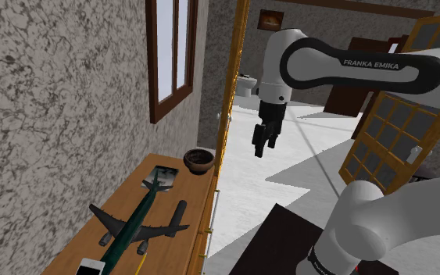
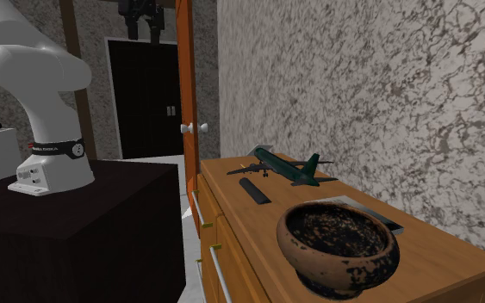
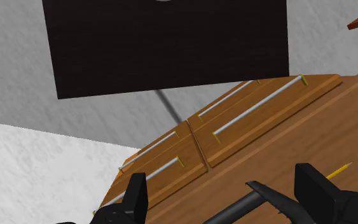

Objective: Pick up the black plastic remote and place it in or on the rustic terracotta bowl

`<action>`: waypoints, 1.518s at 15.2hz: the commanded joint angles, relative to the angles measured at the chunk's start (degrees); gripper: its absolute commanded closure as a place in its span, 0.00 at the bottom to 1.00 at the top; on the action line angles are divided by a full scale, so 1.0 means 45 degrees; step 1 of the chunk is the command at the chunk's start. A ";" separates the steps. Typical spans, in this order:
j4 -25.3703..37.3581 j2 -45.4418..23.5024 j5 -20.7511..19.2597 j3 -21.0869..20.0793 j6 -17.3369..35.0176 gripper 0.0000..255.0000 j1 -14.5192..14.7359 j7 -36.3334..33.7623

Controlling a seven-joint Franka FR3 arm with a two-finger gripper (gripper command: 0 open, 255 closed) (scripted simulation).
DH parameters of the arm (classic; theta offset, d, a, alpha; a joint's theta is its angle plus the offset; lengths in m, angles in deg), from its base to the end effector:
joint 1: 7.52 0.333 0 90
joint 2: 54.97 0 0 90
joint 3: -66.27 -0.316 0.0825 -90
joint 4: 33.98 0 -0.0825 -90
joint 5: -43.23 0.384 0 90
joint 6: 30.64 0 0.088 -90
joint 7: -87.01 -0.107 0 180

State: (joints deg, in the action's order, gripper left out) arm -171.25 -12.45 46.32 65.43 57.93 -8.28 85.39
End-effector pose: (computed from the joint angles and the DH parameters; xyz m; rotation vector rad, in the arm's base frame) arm 0.3128 0.0073 0.5563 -3.0940 0.0508 0.1680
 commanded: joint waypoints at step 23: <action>-0.1880 -0.7250 -0.0759 -0.6120 1.0842 0.00 -0.2049 -1.1698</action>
State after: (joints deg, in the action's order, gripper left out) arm -180.54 -42.65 44.81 39.07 104.99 -16.62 36.37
